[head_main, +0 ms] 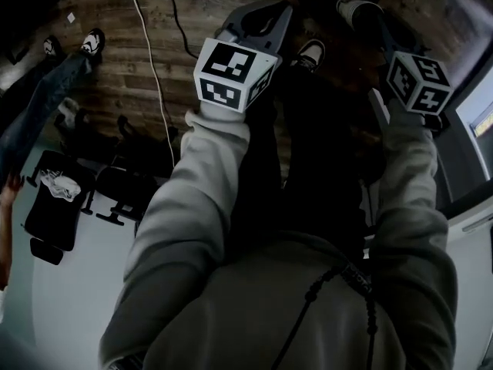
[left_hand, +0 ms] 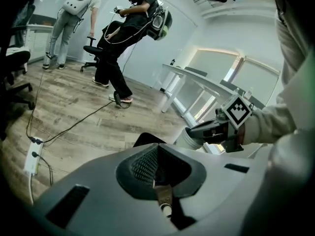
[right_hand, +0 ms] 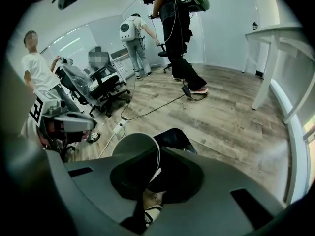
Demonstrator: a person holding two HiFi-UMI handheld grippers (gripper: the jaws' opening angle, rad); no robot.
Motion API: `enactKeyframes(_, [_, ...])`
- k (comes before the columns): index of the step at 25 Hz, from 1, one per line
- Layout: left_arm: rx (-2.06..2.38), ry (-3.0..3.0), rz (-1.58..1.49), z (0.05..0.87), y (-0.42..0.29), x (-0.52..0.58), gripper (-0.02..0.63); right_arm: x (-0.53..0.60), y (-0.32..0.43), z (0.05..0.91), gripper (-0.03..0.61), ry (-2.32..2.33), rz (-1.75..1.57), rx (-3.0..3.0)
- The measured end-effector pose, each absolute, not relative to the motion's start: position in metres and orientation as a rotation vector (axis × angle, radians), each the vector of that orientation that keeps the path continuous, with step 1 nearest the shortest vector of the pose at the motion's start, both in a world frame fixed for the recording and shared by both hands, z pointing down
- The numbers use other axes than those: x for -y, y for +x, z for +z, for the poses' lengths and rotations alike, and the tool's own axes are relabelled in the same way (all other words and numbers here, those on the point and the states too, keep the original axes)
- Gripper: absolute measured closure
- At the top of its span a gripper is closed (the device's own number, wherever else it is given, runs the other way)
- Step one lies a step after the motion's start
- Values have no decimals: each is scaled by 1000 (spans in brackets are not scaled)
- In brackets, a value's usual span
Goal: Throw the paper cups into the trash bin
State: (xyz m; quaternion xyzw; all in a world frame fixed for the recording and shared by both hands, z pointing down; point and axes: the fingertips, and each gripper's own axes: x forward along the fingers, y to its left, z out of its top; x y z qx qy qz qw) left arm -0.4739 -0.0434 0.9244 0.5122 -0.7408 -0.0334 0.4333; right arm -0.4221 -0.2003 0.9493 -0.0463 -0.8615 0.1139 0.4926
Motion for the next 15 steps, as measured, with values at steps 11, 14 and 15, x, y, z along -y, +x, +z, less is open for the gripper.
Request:
enactKeyframes(11, [1834, 1326, -60, 982, -468, 57, 614, 194, -418, 1023, 538, -163, 250, 2081])
enactKeyframes(14, [1829, 1324, -78, 982, -464, 55, 614, 191, -419, 1020, 448, -161, 287, 2100])
enactKeyframes(15, [1831, 1320, -85, 981, -464, 55, 612, 192, -419, 1018, 432, -150, 290, 2104])
